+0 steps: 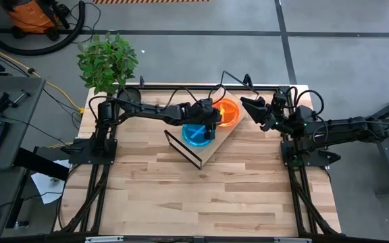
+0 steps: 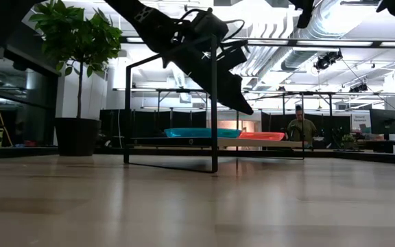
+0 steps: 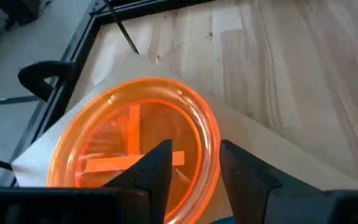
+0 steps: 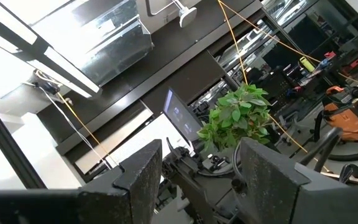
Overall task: Place and stack plates onto a shelf
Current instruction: Return to Home Position
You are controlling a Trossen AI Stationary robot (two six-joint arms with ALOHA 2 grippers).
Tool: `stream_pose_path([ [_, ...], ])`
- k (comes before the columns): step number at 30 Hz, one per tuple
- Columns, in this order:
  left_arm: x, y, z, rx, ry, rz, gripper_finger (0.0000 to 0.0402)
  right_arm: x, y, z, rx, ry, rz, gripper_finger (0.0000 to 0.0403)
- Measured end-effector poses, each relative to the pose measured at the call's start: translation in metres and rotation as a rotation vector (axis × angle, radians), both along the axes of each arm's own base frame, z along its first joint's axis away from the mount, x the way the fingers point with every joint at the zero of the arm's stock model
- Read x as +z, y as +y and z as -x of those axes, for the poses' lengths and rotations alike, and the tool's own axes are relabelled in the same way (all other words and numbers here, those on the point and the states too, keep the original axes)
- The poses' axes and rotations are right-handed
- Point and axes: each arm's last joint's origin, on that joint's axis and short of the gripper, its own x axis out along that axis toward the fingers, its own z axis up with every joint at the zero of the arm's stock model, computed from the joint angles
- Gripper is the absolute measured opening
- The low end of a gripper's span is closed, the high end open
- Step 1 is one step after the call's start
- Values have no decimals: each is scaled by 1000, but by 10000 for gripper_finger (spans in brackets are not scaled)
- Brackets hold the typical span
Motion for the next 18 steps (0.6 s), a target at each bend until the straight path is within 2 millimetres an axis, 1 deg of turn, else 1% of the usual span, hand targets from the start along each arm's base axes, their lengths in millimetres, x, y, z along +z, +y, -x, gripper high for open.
stream_pose_path([
  [4,2,-1,4,20,26,36,142,0,0,0,0,0,0,200],
  [6,13,-2,8,20,20,58,146,0,0,0,0,1,0,200],
  [8,30,-5,16,-15,7,112,146,0,0,0,0,5,0,200],
  [11,67,-5,32,-50,-61,197,142,-1,0,0,-11,17,4,200],
  [13,98,-8,48,-76,-122,240,136,-2,0,-1,-18,23,15,200],
  [16,145,-13,78,-116,-231,268,124,-2,0,-1,-25,33,29,200],
  [18,175,-19,101,-139,-296,262,113,-2,0,-1,-27,38,34,200],
])
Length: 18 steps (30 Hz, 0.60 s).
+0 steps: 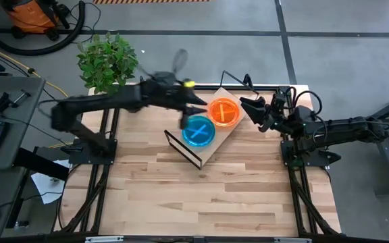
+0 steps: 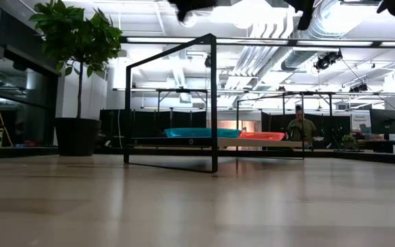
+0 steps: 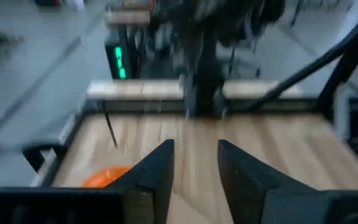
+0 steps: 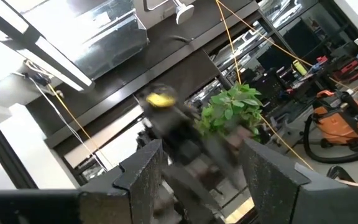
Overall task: Place and stack plates onto a shelf
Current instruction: Return to Home Position
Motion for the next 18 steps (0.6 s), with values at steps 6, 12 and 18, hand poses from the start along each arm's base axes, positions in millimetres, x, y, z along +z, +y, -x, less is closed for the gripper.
stream_pose_path([
  [6,36,-26,73,14,-157,-24,46,-3,0,-1,0,34,-4,200],
  [12,12,-48,130,120,-302,47,8,-5,0,-2,-13,71,33,200],
  [18,-24,-62,161,89,-521,211,1,-5,0,-2,-28,87,83,200],
])
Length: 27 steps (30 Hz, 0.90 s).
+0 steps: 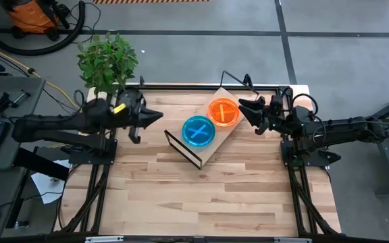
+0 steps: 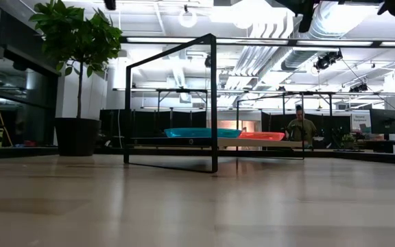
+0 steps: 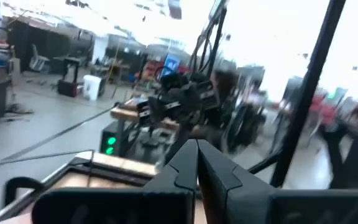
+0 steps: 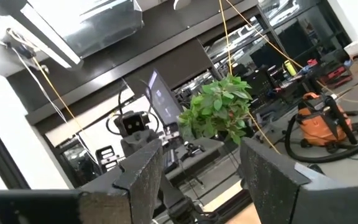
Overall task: Place and stack plates onto a shelf
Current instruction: Return to Home Position
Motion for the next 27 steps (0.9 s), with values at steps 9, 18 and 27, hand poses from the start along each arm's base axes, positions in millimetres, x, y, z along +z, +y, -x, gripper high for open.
stream_pose_path([
  [9,-18,-5,16,21,-52,60,0,0,0,0,-14,17,43,172],
  [18,-16,-5,22,27,-64,33,0,-3,1,-2,14,65,94,11],
  [27,-25,-5,27,29,13,34,0,-4,1,-2,17,71,95,4],
])
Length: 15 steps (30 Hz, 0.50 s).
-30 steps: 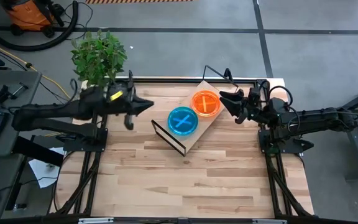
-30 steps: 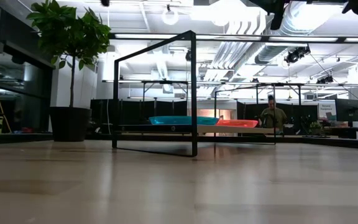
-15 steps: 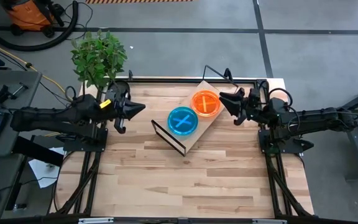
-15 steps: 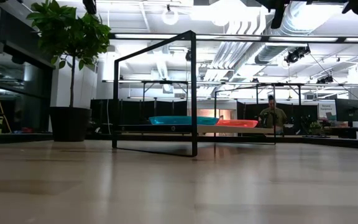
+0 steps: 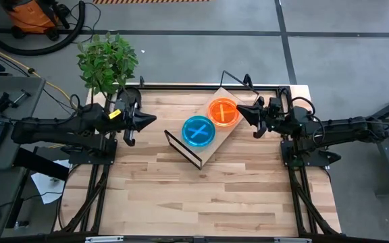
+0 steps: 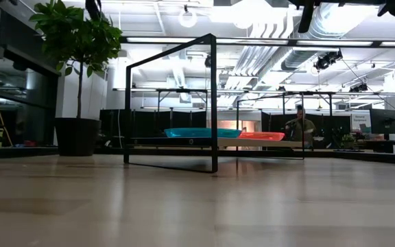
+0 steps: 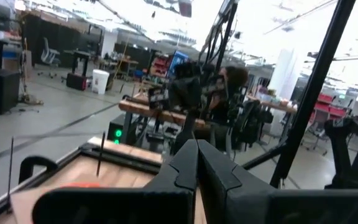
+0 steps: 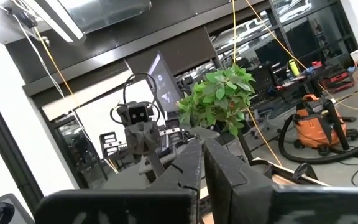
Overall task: Place and stack plates onto a shelf
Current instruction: Return to Home Position
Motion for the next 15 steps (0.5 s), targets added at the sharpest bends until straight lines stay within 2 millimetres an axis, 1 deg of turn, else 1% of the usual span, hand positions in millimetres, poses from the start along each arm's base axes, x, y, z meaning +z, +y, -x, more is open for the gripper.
stream_pose_path([
  [4,-21,-1,-3,-11,7,25,0,0,0,0,1,-1,-5,2],
  [8,-41,-2,-2,-25,-72,39,0,0,0,0,3,-4,-10,1],
  [11,-52,-2,4,-26,-117,49,0,0,0,0,3,-4,-10,0],
  [15,-69,-2,13,-23,-110,76,0,0,0,0,2,-2,-6,0],
])
